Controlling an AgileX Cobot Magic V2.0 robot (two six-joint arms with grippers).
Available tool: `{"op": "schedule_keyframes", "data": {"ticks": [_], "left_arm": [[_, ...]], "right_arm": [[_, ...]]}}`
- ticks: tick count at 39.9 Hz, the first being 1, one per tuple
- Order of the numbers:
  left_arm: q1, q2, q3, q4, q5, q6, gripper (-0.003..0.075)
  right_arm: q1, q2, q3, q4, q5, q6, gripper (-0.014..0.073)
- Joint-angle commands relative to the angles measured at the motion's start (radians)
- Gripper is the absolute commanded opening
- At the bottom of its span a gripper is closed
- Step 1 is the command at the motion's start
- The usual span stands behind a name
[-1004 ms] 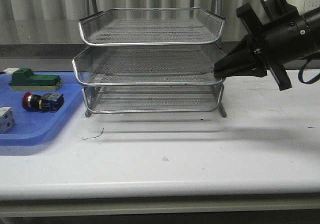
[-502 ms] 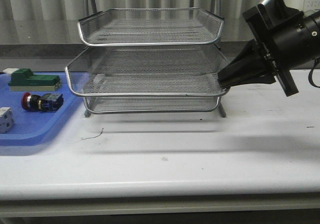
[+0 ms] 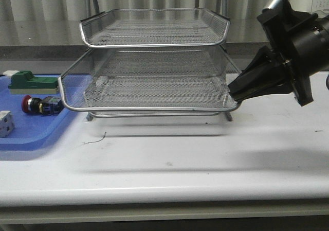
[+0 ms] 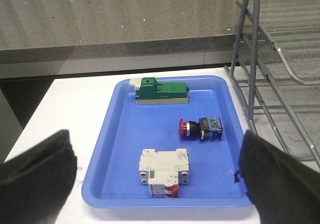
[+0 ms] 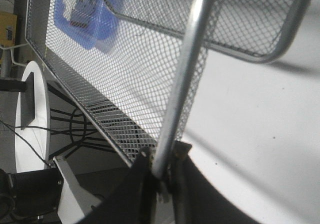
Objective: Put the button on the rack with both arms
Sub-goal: 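Grip the middle tier with the right gripper and pull it toward the robot, then release the tier and raise the right gripper away from the rack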
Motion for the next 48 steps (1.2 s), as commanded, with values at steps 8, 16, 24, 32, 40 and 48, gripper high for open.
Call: {"op": "schedule_keyframes", "data": {"ticks": [8, 16, 24, 32, 40, 48], "left_arm": [[0.000, 0.010, -0.037, 0.001, -0.079, 0.001, 0.0617], [0.000, 0.010, -0.037, 0.001, -0.079, 0.001, 0.0617], [0.000, 0.010, -0.037, 0.001, -0.079, 0.001, 0.0617], [0.000, 0.010, -0.037, 0.001, -0.079, 0.001, 0.0617], [0.000, 0.010, -0.037, 0.001, -0.081, 0.001, 0.0617], [0.000, 0.010, -0.037, 0.001, -0.081, 0.001, 0.0617]], "right_arm": [[-0.002, -0.047, -0.014, -0.084, 0.187, 0.006, 0.0002], [-0.002, -0.047, -0.014, -0.085, 0.204, 0.020, 0.0006], [-0.002, -0.047, -0.014, -0.086, 0.193, 0.021, 0.0261], [-0.011, -0.081, -0.046, -0.086, 0.188, 0.020, 0.0465], [-0.080, -0.218, -0.094, -0.098, 0.188, 0.134, 0.0459], [-0.106, -0.337, -0.212, -0.305, 0.123, 0.337, 0.0232]]}}
